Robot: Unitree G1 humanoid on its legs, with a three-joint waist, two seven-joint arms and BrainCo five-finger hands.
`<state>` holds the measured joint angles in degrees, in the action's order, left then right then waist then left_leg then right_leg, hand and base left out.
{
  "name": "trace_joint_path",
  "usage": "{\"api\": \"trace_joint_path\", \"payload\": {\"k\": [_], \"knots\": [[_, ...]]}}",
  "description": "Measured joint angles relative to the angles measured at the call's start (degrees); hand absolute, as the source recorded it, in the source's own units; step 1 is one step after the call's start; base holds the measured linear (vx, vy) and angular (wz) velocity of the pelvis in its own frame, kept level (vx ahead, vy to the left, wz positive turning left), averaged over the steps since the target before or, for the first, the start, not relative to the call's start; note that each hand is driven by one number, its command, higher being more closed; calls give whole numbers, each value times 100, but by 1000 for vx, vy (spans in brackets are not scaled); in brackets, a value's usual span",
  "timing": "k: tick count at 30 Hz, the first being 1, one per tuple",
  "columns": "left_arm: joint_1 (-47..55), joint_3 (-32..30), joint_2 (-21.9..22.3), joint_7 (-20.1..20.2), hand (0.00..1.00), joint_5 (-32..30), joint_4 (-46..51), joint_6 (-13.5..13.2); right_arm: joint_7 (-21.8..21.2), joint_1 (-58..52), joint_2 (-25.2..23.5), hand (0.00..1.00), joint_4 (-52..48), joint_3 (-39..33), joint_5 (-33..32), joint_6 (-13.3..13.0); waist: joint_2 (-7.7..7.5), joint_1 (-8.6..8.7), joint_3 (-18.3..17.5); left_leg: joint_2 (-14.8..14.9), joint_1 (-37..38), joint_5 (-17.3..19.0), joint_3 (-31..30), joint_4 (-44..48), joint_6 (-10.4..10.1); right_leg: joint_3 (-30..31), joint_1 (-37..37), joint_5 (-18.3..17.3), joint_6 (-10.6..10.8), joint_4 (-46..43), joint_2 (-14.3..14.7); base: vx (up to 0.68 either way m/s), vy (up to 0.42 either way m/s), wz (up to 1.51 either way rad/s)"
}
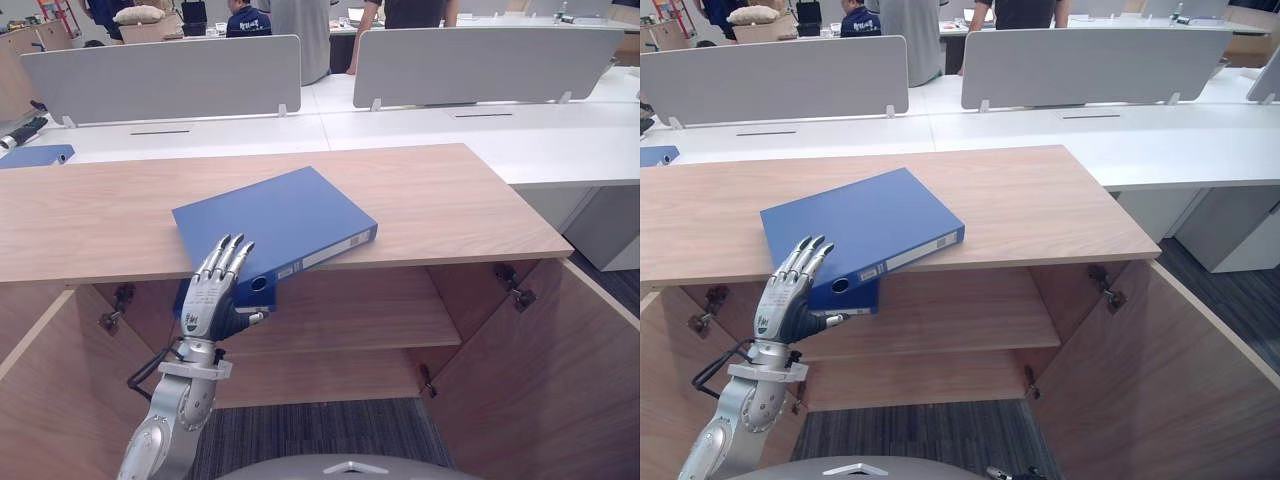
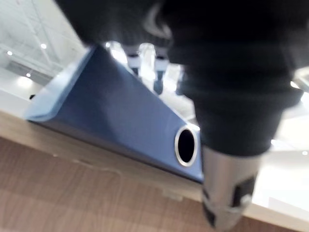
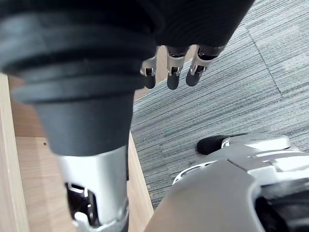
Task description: Walk over to the cabinet, pick up the folder, carry it to the office cabinet, place the folder inside the office cabinet, then close the office cabinet door
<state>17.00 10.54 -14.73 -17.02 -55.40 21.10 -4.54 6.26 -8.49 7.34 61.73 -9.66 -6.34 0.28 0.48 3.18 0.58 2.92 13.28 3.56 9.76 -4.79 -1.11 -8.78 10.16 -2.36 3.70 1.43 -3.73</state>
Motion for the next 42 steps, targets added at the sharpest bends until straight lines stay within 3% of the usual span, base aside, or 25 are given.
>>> {"api": "trace_joint_path", "payload": {"k": [11, 12, 19, 28, 37, 42], "knots": [[0, -215, 3, -6, 0, -13, 0, 105, -36, 40, -2, 0, -5, -12, -3, 1, 1, 12, 95, 1, 1, 0, 0, 0, 0, 0, 6, 2, -1, 0, 1, -27, -18, 0], [0, -229, 4, -5, 100, -77, 0, 106, -52, 45, -2, 0, -5, -13, -3, 1, -1, 13, 106, 1, 0, 0, 0, 1, 0, 1, 7, 2, -1, 0, 1, -38, -28, 0], [-5, -433, 6, -37, 100, -253, 23, 182, -107, 65, -7, 0, -6, -14, -12, 1, -18, 12, 132, 1, 3, 0, 1, 4, 0, 1, 29, 3, -2, 0, 1, -4, -3, 0], [-181, -530, 11, -175, 100, -394, 79, 81, -200, 67, -6, 0, -17, -11, -61, 0, -10, 25, 133, 7, 44, 1, 10, 1, -1, 22, 47, 3, -1, -3, 2, 0, 0, 0], [-371, -637, 264, -446, 100, -369, 150, 109, -204, 64, -28, 0, -14, -11, -124, -7, 25, -4, 118, 14, -14, 8, 117, 34, -8, 170, -117, -41, 9, -170, 13, -9, -5, -6], [-387, -764, 513, -670, 100, -62, 270, 173, -188, 51, -40, 0, -25, 1, -125, -19, 21, -32, 117, 45, -30, 103, 114, 192, -16, 198, -197, -214, -3, -458, 13, -28, -22, 0]]}}
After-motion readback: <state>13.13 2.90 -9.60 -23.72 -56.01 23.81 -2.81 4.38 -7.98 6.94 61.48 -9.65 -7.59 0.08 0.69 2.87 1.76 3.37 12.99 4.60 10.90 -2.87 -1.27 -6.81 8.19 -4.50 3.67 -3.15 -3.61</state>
